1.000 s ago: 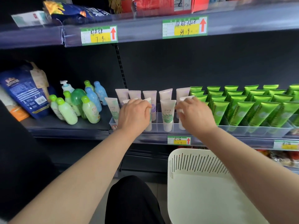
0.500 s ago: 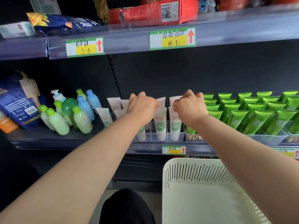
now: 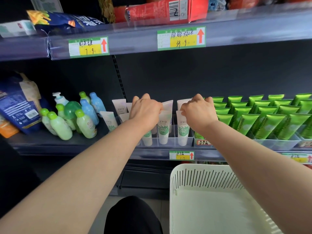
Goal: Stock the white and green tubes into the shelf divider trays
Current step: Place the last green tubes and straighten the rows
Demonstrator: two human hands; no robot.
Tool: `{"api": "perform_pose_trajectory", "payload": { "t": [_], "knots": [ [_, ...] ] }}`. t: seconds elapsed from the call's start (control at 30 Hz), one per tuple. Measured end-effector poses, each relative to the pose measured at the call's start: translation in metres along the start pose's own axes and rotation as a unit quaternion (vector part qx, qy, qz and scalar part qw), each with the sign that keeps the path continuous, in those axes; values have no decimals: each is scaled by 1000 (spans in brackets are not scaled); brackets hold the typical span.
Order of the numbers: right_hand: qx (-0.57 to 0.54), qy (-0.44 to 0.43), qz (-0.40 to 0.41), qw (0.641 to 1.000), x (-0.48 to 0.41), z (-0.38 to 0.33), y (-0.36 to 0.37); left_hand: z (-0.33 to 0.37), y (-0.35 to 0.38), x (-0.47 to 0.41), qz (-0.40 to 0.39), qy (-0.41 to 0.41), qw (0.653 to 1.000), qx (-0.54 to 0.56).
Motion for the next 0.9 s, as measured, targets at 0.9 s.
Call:
{"api": "perform_pose_trajectory", "payload": {
  "t": [0.9],
  "knots": [
    [-136,53,-51,988,-65,28,22,1,14,-69,-75,-38,996,7]
  ]
}}
Point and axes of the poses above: each hand's wrist, its own x-axis away from the middle knuckle, its own y-axis out of the palm, z = x × y, the point moved 6 cm from there along -x, towards the middle knuckle, and after that the axes turned 7 degrees about z, right-handed, at the moved point
